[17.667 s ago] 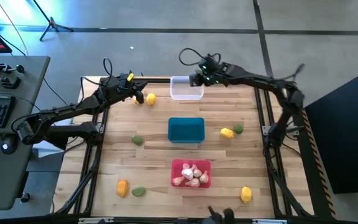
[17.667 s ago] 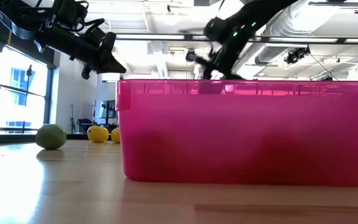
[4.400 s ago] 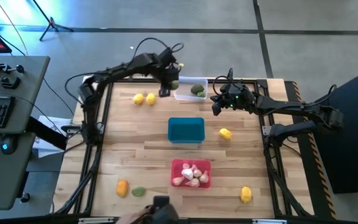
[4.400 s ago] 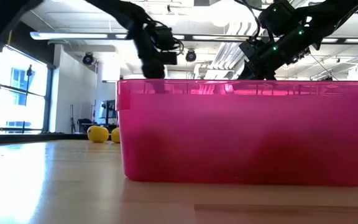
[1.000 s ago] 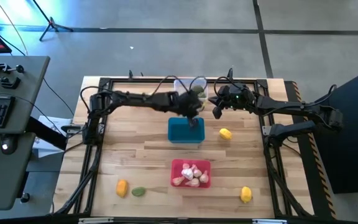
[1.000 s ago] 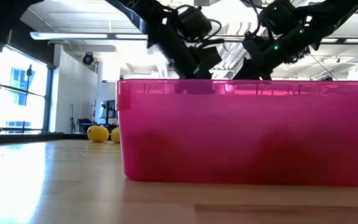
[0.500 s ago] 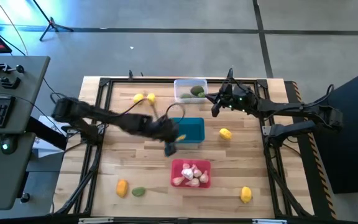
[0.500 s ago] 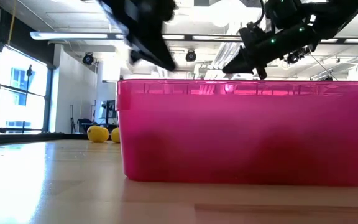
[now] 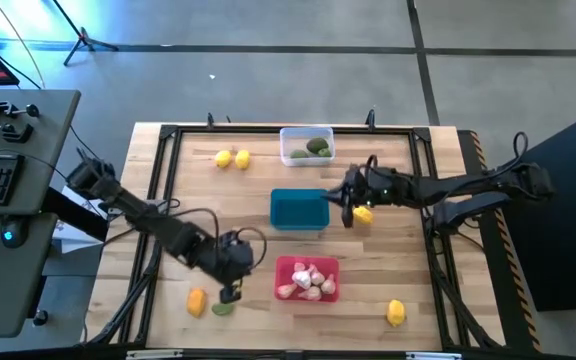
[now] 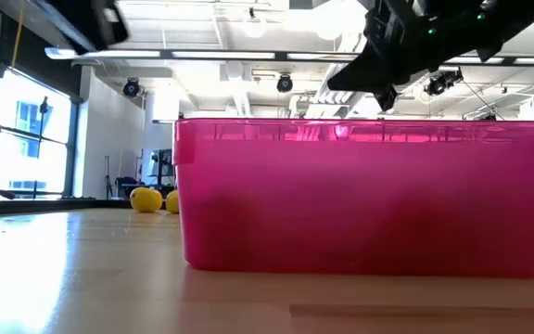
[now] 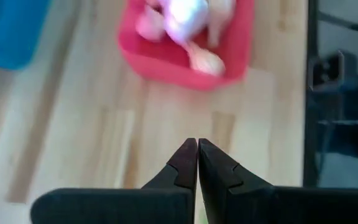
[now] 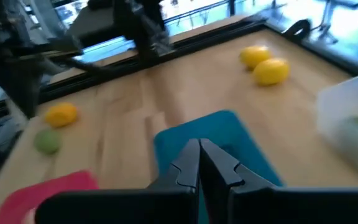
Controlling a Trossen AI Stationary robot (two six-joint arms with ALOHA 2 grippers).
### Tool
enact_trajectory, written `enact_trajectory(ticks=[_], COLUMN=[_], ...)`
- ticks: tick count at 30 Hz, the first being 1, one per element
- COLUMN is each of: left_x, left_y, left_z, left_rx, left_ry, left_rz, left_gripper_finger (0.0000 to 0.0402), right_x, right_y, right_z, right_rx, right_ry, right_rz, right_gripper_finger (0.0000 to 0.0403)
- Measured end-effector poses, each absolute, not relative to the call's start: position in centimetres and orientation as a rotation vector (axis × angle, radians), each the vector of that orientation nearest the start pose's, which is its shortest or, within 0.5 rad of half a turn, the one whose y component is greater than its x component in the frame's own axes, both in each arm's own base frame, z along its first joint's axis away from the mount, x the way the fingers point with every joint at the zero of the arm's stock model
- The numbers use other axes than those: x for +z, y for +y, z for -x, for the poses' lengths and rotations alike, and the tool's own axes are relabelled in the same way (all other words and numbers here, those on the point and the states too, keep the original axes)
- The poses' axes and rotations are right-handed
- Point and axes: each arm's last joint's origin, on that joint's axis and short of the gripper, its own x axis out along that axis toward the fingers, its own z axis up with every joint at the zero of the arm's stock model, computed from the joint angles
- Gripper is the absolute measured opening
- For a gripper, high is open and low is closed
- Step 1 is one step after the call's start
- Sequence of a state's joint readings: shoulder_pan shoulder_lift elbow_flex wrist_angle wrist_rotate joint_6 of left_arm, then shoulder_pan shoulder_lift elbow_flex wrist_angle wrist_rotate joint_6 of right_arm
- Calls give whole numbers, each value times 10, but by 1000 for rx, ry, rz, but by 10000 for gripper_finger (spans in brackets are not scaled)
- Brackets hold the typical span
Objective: Sort produce into baskets
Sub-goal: Put the green lime into the transparent bin
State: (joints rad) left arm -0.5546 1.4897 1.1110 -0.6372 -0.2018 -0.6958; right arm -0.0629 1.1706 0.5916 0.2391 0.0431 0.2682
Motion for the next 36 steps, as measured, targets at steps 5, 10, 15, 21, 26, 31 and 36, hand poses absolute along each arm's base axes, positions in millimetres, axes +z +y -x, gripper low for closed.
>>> enact_trajectory(ticks=[5, 10, 15, 21, 26, 31, 36], left_x=[250, 250, 246, 225, 203, 187, 178], left_y=[-175, -192, -203, -213, -217, -220, -223], left_z=[-243, -230, -221, -223, -226, -229, -230], left_rx=[-65, -76, -75, -16, 75, 112, 92], left_ry=[1026, 1053, 1082, 1181, 1263, 1315, 1358], left_rz=[266, 336, 360, 395, 388, 381, 355], left_gripper_finger=[15, 59, 116, 190, 241, 267, 269], right_x=[227, 224, 219, 217, 216, 215, 214], right_y=[4, 22, 34, 41, 42, 42, 42], right_z=[-245, -242, -237, -235, -234, -234, -233], right_rx=[-134, -170, -214, -229, -239, -240, -244], right_ry=[363, 390, 430, 449, 456, 460, 473], right_rz=[-321, -319, -308, -326, -340, -339, -334], right_gripper_finger=[0, 0, 0, 0, 0, 0, 0])
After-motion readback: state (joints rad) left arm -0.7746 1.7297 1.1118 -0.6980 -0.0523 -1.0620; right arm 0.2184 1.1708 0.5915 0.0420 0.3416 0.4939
